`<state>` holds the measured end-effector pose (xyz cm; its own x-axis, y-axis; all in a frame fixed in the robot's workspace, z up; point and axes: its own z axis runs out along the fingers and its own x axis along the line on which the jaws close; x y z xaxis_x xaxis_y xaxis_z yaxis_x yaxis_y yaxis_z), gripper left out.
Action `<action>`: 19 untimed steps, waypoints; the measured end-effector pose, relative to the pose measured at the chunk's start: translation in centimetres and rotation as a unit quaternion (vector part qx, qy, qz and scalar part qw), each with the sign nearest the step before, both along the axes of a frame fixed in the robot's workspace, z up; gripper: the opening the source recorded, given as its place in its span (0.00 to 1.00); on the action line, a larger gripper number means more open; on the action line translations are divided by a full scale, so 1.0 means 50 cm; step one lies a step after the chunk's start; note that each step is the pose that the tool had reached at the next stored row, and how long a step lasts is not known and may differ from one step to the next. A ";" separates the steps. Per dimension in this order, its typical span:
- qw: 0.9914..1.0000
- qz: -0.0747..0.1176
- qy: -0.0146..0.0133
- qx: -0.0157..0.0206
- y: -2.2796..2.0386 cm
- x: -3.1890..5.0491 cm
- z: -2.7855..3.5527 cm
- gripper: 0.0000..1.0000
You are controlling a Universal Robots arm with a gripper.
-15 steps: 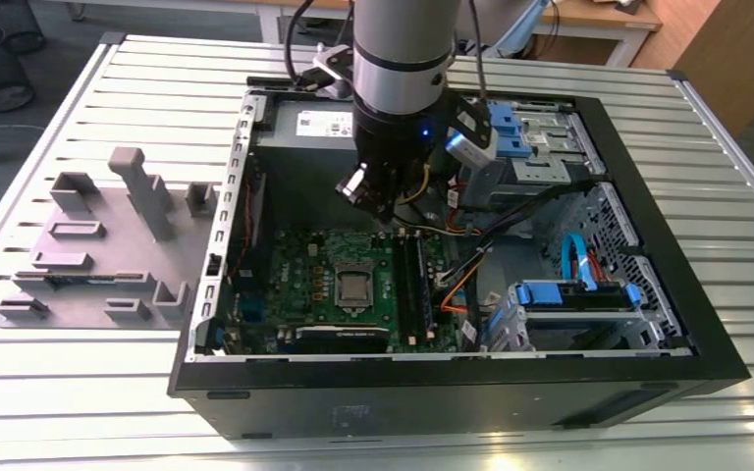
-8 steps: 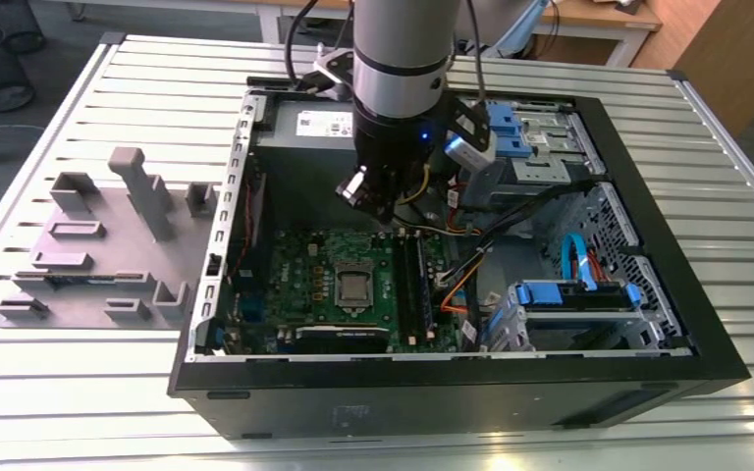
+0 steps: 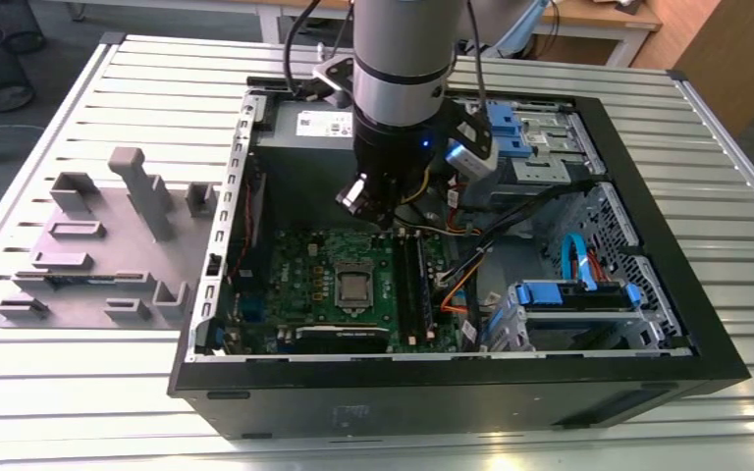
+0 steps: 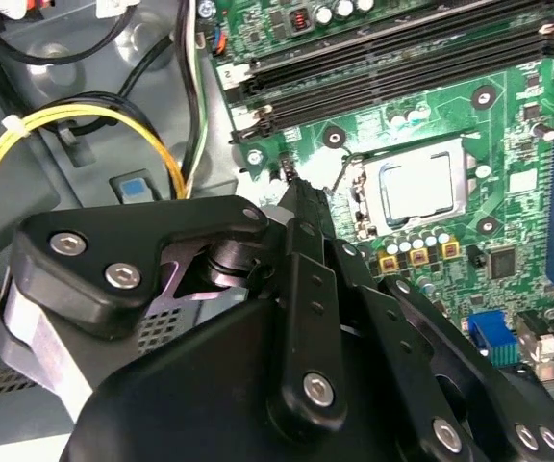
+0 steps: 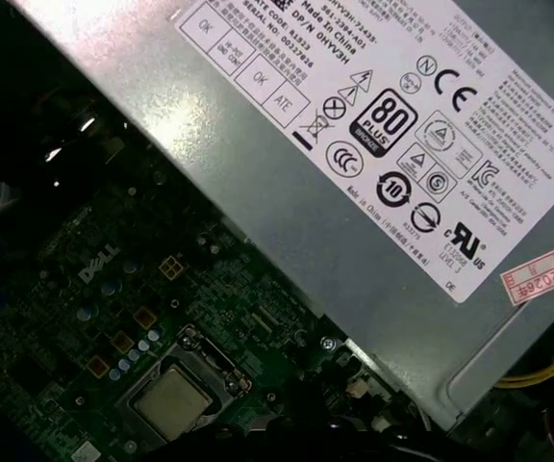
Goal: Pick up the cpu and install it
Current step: 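Install the first cpu locking lever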
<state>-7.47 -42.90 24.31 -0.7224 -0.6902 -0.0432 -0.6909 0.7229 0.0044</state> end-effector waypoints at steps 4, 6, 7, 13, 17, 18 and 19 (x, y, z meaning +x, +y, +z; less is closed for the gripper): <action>1.000 0.000 0.000 0.000 -0.0139 0.000 0.000 0.11; 1.000 0.000 0.000 0.000 -0.0199 0.000 0.000 0.11; 1.000 0.000 0.000 0.000 -0.0228 0.000 0.000 0.11; 1.000 0.000 0.000 0.000 -0.0417 0.000 -0.001 0.11; 1.000 0.000 0.000 0.001 -0.0512 0.000 -0.002 0.11; 1.000 0.000 0.000 0.001 -0.0520 0.000 -0.002 0.11; 1.000 0.000 0.000 0.001 -0.0528 0.000 -0.002 0.11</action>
